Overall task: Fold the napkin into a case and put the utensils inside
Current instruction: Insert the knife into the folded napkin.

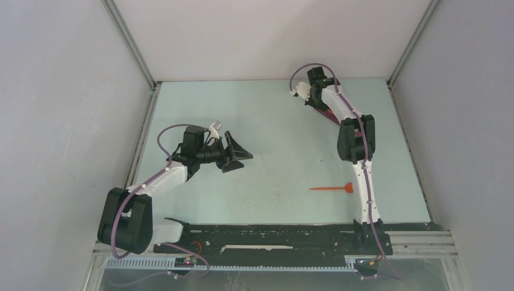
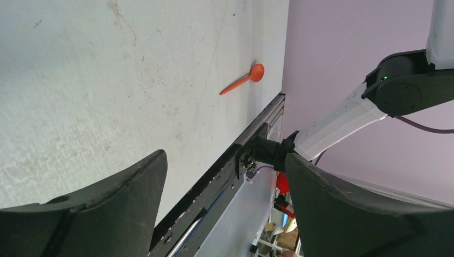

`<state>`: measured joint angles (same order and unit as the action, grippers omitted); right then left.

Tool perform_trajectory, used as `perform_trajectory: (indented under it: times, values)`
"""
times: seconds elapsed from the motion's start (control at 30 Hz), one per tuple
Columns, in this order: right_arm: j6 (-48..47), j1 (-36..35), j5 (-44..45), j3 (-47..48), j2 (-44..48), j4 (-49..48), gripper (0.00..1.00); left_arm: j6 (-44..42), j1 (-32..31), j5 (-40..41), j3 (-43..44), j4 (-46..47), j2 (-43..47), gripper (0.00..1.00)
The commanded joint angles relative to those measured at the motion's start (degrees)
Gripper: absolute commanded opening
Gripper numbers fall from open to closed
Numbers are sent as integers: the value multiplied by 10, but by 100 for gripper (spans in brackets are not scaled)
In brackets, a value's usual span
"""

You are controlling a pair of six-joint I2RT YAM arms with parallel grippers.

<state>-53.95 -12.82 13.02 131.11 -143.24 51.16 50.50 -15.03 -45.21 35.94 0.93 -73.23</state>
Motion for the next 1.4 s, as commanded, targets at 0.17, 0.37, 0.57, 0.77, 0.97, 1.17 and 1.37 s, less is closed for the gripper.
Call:
perform_trajectory:
  times: [0.17,0.37,0.57,0.77,0.97,1.17,1.37]
  values:
    - [11,9,39,30,-9,24,0,-14,2,-13,21,13,0,86]
    - [33,22,33,21,4,39,0,-14,2,-18,19,17,3,86]
    - [49,30,35,-8,21,40,0,-11,2,-23,17,26,-1,86]
    - [66,35,2,-58,60,-7,6,-10,2,-29,15,32,-4,86]
    - [75,33,-46,-109,104,-66,34,-8,2,-32,11,37,-3,86]
    - [72,32,-58,-76,90,-61,34,-3,1,-35,9,46,-7,86]
    - [63,34,-62,-25,53,-40,39,5,2,-37,8,56,-13,86]
